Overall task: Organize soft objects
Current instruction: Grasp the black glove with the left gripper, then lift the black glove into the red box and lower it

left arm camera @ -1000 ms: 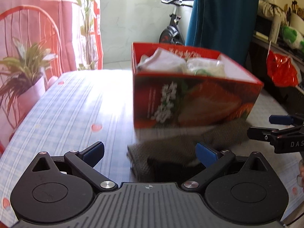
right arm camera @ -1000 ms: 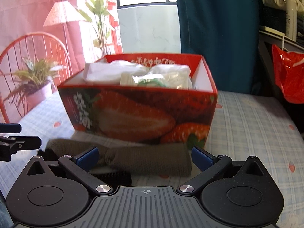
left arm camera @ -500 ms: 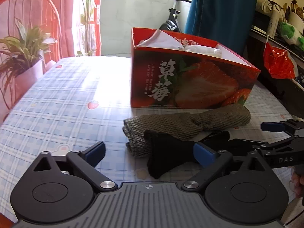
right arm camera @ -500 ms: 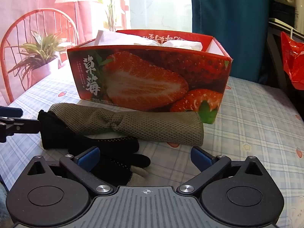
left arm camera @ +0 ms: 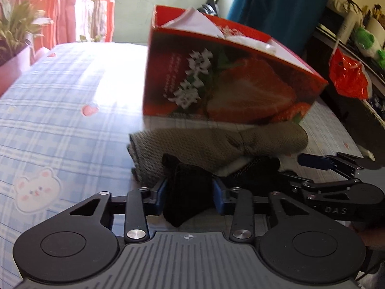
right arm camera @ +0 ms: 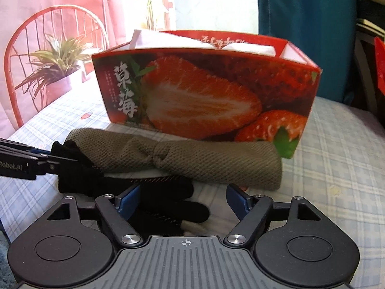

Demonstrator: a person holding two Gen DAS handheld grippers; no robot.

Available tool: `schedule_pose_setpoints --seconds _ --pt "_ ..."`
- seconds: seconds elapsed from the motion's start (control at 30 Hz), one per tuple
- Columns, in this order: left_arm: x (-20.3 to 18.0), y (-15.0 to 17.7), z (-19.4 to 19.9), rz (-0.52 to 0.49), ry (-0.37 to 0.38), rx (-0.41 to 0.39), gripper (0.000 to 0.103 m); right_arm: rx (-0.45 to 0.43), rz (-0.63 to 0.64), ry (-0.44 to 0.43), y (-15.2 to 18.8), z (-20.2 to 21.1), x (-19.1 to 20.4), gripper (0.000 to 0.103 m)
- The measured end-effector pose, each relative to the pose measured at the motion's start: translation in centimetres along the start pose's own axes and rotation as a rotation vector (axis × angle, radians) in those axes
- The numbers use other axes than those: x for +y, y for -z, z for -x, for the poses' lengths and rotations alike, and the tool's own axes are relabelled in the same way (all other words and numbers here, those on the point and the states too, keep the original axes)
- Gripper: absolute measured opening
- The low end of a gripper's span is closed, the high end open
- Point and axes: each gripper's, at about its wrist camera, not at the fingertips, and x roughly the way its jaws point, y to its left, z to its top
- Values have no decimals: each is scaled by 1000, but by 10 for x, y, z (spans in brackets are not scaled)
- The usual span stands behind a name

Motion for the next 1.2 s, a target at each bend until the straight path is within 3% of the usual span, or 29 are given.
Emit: schedule_pose_setpoints --seconds 0.47,0.73,1.2 --pt "-10 12 -16 -13 90 23 34 18 -32 -27 21 7 -3 69" --pt "-2 15 -19 27 128 8 34 -4 -32 -60 26 11 -2 43" --pt "1 18 -15 29 124 -7 34 -6 -129 -135 28 13 -10 24"
